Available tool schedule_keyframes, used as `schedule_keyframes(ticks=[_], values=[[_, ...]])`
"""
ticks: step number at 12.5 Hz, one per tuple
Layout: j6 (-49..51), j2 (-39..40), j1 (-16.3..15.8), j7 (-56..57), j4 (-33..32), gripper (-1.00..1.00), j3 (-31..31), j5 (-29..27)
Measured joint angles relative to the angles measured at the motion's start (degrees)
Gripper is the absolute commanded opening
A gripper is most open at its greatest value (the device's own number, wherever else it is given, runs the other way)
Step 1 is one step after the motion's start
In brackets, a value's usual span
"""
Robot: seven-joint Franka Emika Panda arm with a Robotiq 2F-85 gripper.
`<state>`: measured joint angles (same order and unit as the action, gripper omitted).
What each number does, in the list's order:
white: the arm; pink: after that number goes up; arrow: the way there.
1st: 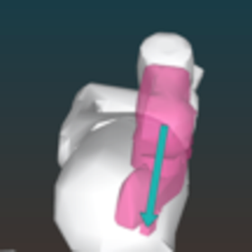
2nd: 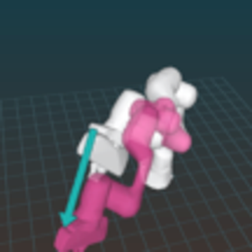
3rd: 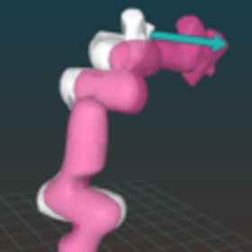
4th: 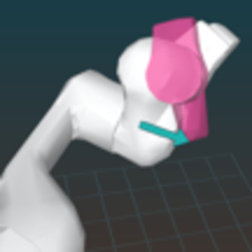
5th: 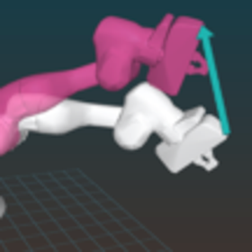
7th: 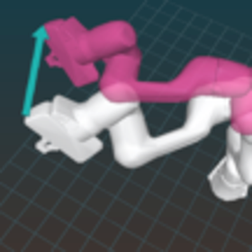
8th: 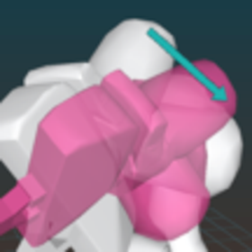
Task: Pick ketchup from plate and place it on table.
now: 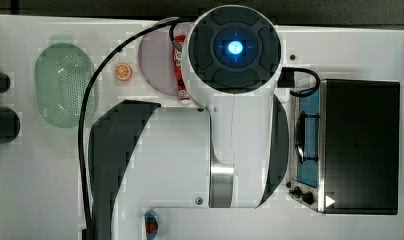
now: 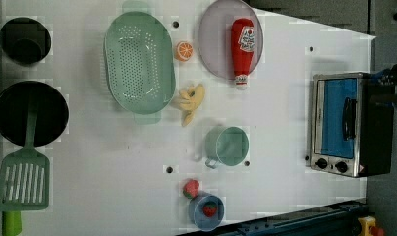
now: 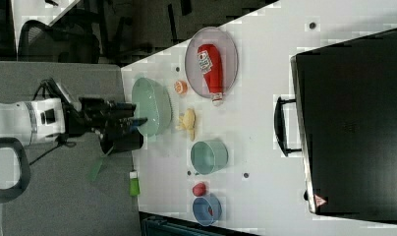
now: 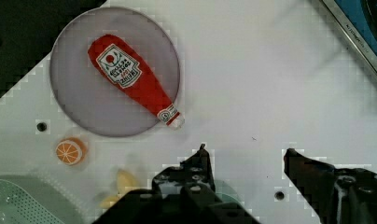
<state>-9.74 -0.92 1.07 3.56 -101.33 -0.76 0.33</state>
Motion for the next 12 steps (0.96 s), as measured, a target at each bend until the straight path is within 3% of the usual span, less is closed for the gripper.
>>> schedule_keyframes(ticks=[2, 3, 8, 12], values=[[10.7, -2.5, 1.5, -0.6, -0.3, 0.82, -1.5, -0.2], [11.4, -4.0, 1.8, -0.7, -0.2, 1.00, -1.7, -0.3], [9.0, -7.4, 3.3, -1.1, 3.4, 1.00, -1.8, -1.1], [3.9, -0.8, 3.4, -1.1, 4.3, 1.00, -1.9, -1.0]])
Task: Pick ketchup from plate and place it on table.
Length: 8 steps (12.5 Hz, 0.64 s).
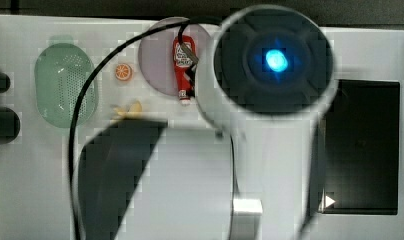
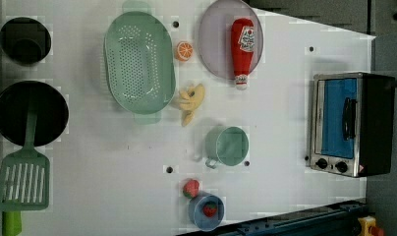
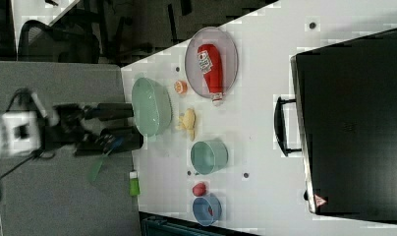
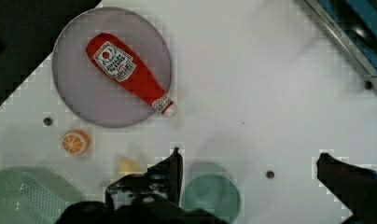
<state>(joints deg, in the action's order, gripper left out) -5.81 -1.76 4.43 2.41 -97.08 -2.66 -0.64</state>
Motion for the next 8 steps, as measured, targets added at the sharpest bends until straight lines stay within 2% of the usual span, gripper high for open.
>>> schedule_keyframes(ticks=[4, 8], values=[[-6.8, 11.8, 0.5, 0.6, -0.8, 1.00, -1.4, -0.1], [-14.0, 22.4, -0.1, 6.1, -2.5, 1.00, -2.2, -0.5]])
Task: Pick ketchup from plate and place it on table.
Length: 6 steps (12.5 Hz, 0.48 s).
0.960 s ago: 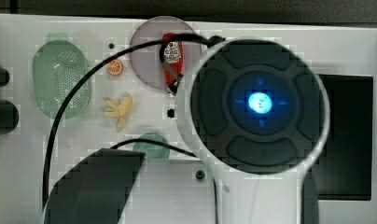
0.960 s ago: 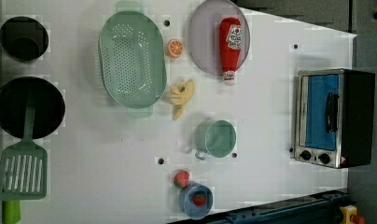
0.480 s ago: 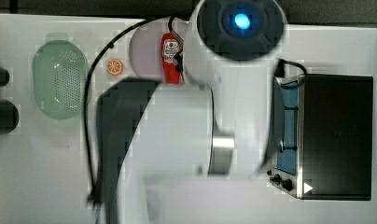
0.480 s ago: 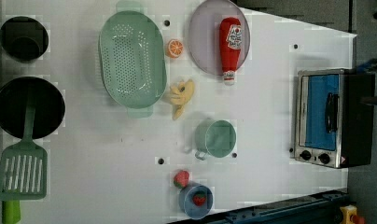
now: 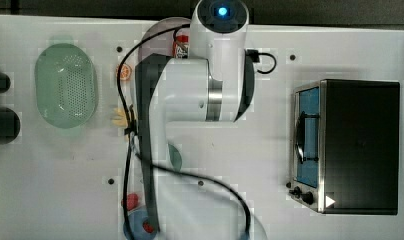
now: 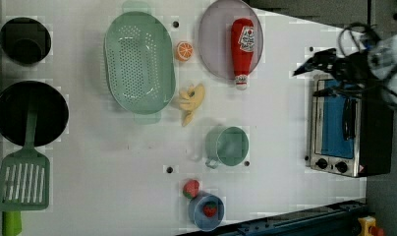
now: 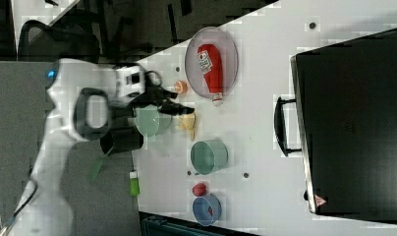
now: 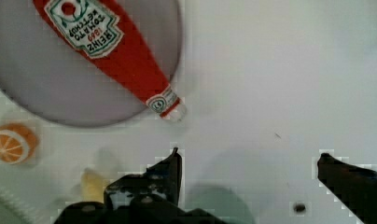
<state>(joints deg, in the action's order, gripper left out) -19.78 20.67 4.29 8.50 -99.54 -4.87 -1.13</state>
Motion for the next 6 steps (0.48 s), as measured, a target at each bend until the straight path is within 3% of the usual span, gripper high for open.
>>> schedule_keyframes(ticks=[6], values=[[-20.8, 10.4, -1.5, 19.4, 0.2, 1.00, -0.7, 0.7]])
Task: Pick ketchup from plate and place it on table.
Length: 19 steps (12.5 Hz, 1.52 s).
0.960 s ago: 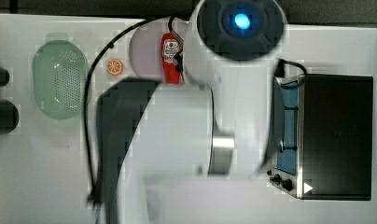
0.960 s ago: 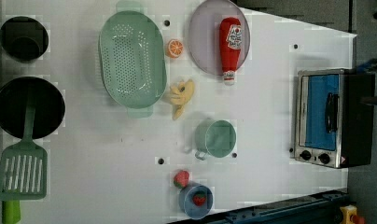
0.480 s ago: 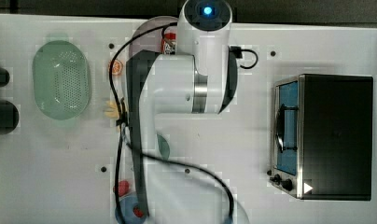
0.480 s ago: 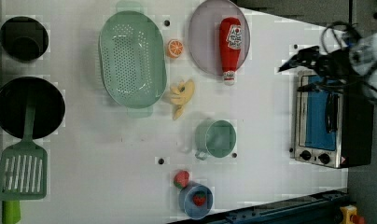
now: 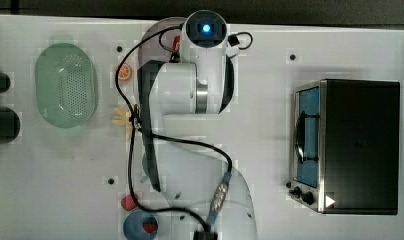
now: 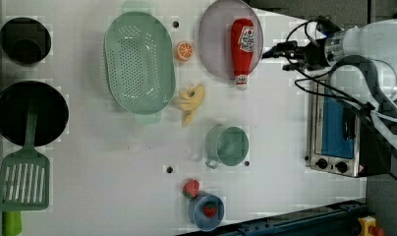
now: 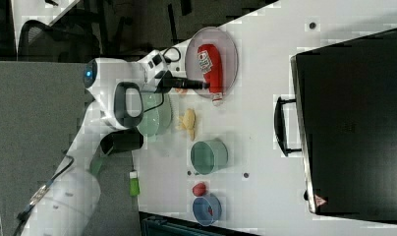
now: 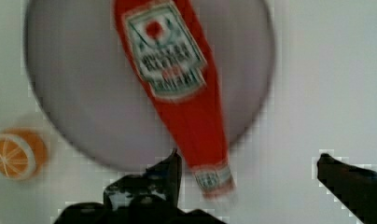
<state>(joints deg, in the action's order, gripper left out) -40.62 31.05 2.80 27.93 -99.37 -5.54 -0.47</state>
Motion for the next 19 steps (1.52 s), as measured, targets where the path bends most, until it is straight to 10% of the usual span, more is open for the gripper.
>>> schedule_keyframes(ticks=[11, 15, 19], values=[[-16.0, 13.8, -2.7, 7.8, 0.7, 1.00, 0.1, 5.4], [-17.5, 14.5, -2.9, 8.2, 0.9, 0.21, 0.2, 5.4], [-18.1, 14.4, -3.1, 8.2, 2.4, 0.20, 0.4, 5.4]])
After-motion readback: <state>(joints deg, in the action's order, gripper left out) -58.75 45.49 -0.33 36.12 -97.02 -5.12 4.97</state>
